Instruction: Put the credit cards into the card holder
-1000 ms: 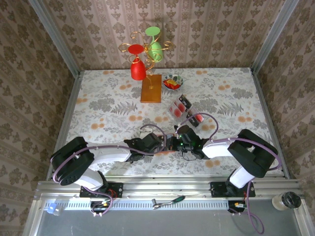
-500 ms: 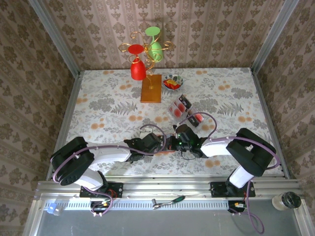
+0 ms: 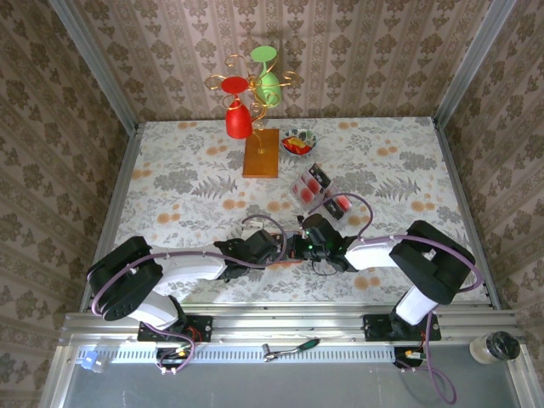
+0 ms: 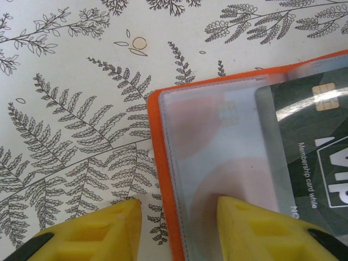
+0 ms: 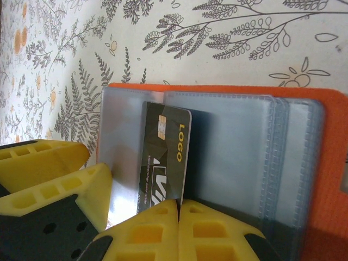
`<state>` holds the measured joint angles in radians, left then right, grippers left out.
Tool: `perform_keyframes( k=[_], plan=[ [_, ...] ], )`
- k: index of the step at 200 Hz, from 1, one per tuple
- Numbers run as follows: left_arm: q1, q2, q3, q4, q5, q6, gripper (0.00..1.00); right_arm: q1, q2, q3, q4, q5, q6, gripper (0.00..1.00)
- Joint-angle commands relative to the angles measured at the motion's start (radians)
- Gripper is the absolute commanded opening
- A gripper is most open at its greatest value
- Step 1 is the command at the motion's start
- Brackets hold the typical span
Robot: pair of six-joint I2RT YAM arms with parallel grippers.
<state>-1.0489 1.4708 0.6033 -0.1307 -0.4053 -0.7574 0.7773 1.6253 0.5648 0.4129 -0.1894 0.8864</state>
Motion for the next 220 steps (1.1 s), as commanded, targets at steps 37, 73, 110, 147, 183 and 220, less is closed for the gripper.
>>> perform_keyframes(
  k=[37,73,110,147,183,220],
  plan=[
    [-0.008,0.0,-0.019,-0.029,-0.006,-0.014,0.43,0.008,0.059,0.023,-0.096,-0.05,-0.037,0.09],
    [-0.008,-0.002,-0.021,-0.027,-0.006,-0.015,0.43,0.002,-0.007,0.065,-0.207,-0.048,-0.086,0.4],
    [-0.008,-0.016,-0.029,-0.024,-0.01,-0.016,0.43,-0.022,-0.082,0.114,-0.329,-0.034,-0.133,0.44],
    [-0.007,-0.044,-0.039,-0.018,-0.013,-0.017,0.43,-0.027,-0.057,0.179,-0.398,-0.037,-0.168,0.22],
    [-0.002,-0.048,-0.046,-0.005,-0.012,-0.018,0.43,-0.025,0.018,0.234,-0.408,-0.063,-0.176,0.14],
    [-0.001,-0.051,-0.048,0.006,-0.01,-0.017,0.43,-0.015,0.09,0.274,-0.419,-0.08,-0.181,0.13]
  ],
)
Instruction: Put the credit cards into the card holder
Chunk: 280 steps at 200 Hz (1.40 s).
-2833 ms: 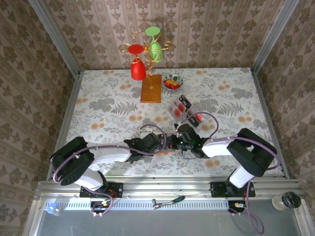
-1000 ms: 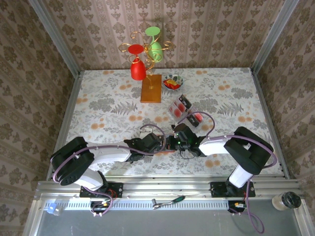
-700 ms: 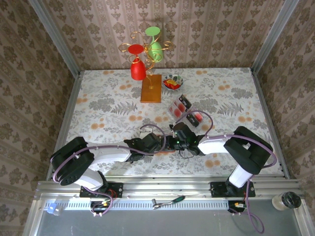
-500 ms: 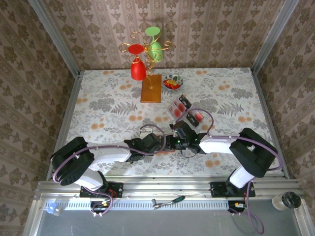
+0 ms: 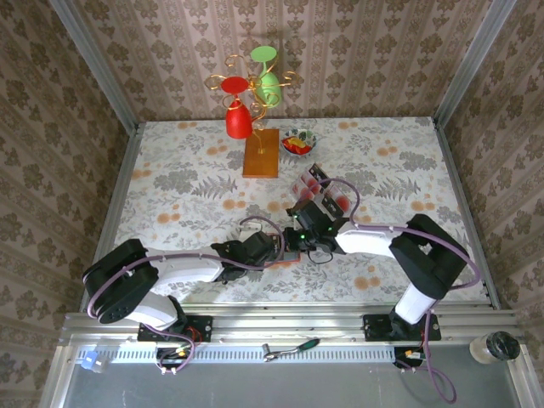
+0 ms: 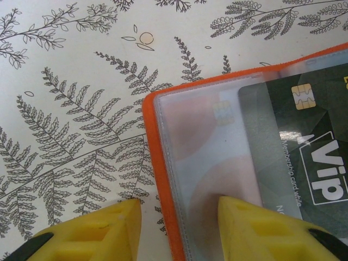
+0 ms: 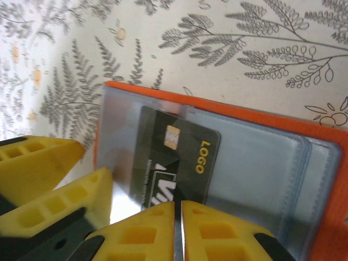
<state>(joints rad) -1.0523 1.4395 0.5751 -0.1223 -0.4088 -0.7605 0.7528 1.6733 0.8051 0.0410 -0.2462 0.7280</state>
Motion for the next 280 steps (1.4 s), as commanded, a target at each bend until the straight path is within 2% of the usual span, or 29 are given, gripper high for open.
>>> perform_keyframes(
  k=[1,45,117,195,280],
  plan=[
    [0.003,-0.02,-0.02,-0.003,-0.007,-0.013,0.43,0.008,0.044,0.034,-0.047,-0.024,-0.023,0.13],
    [0.009,-0.048,-0.02,-0.006,0.001,-0.004,0.43,0.033,0.107,0.087,-0.06,-0.045,-0.025,0.1],
    [0.111,-0.149,-0.058,-0.095,0.022,-0.006,0.43,0.04,0.123,0.101,-0.064,-0.044,-0.014,0.1],
    [0.119,-0.068,-0.09,-0.048,0.042,-0.024,0.43,0.044,0.118,0.138,-0.122,-0.046,-0.03,0.1],
    [0.116,-0.048,-0.098,0.001,0.052,-0.014,0.43,0.075,0.198,0.242,-0.168,-0.077,-0.044,0.09]
  ],
)
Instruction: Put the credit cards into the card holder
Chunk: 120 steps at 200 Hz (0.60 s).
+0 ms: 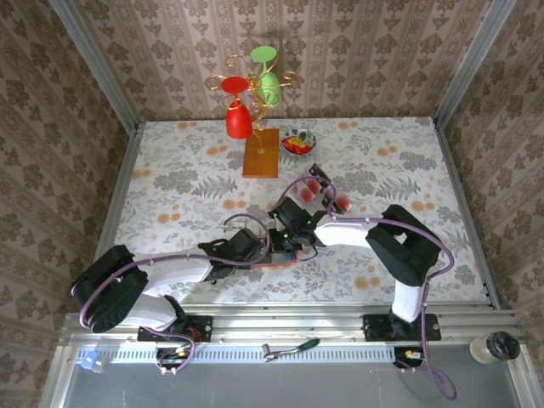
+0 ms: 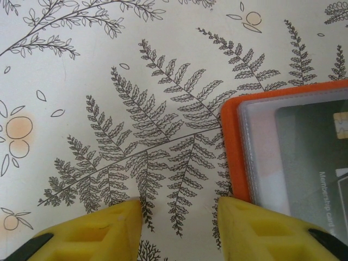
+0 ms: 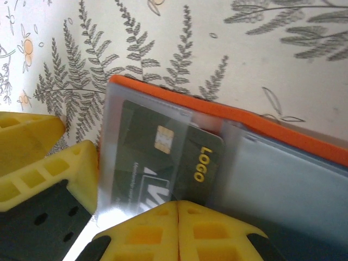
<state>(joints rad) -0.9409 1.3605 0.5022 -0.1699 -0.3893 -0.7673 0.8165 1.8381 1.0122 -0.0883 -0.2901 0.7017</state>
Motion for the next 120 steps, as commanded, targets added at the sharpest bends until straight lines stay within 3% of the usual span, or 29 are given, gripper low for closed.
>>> perform_keyframes(
  k=[1,34,81,120],
  plan=[
    [0.004,0.031,-0.025,0.049,0.033,-0.007,0.43,0.012,0.034,0.035,-0.039,-0.033,-0.017,0.09],
    [0.004,0.032,-0.026,0.053,0.032,-0.01,0.43,0.016,0.024,0.057,-0.051,-0.045,-0.019,0.09],
    [0.001,0.028,-0.028,0.049,0.028,-0.007,0.42,-0.001,-0.076,0.029,-0.105,0.049,-0.038,0.09],
    [-0.001,0.022,-0.03,0.047,0.025,-0.007,0.43,0.001,-0.064,0.043,-0.137,0.072,-0.053,0.08]
  ],
)
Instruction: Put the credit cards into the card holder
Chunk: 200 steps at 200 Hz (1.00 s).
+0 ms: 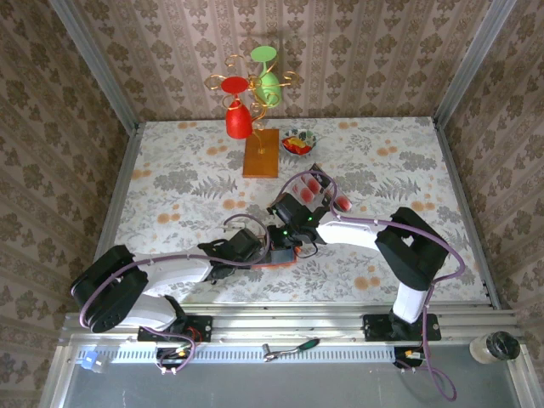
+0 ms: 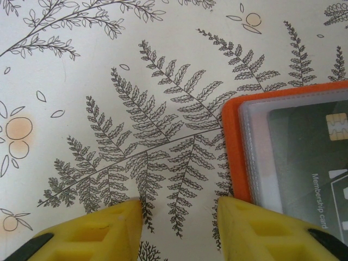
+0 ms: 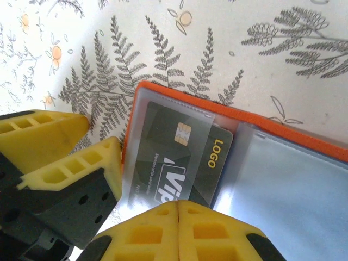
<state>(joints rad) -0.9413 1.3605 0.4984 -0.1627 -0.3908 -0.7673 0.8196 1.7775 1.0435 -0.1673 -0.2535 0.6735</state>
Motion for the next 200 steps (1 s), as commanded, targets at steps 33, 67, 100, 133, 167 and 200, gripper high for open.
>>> perform_keyframes(
  k=[33,67,100,133,167,200],
  plan=[
    [-0.001,0.021,-0.02,0.035,0.025,-0.005,0.42,0.006,0.034,0.041,-0.057,0.022,-0.025,0.08],
    [-0.001,0.018,-0.018,0.031,0.023,-0.003,0.42,0.009,0.061,0.048,-0.06,0.023,-0.026,0.07],
    [-0.001,0.021,-0.02,0.035,0.023,-0.001,0.42,0.016,0.098,0.07,-0.069,0.014,-0.035,0.07],
    [-0.002,0.027,-0.017,0.041,0.027,0.0,0.42,0.035,0.142,0.112,-0.092,-0.002,-0.046,0.05],
    [-0.001,0.025,-0.014,0.041,0.028,0.0,0.42,0.047,0.161,0.127,-0.093,-0.004,-0.041,0.04],
    [0.004,-0.034,-0.003,-0.012,0.008,0.007,0.43,0.047,0.149,0.115,-0.083,-0.001,-0.03,0.04]
  ],
)
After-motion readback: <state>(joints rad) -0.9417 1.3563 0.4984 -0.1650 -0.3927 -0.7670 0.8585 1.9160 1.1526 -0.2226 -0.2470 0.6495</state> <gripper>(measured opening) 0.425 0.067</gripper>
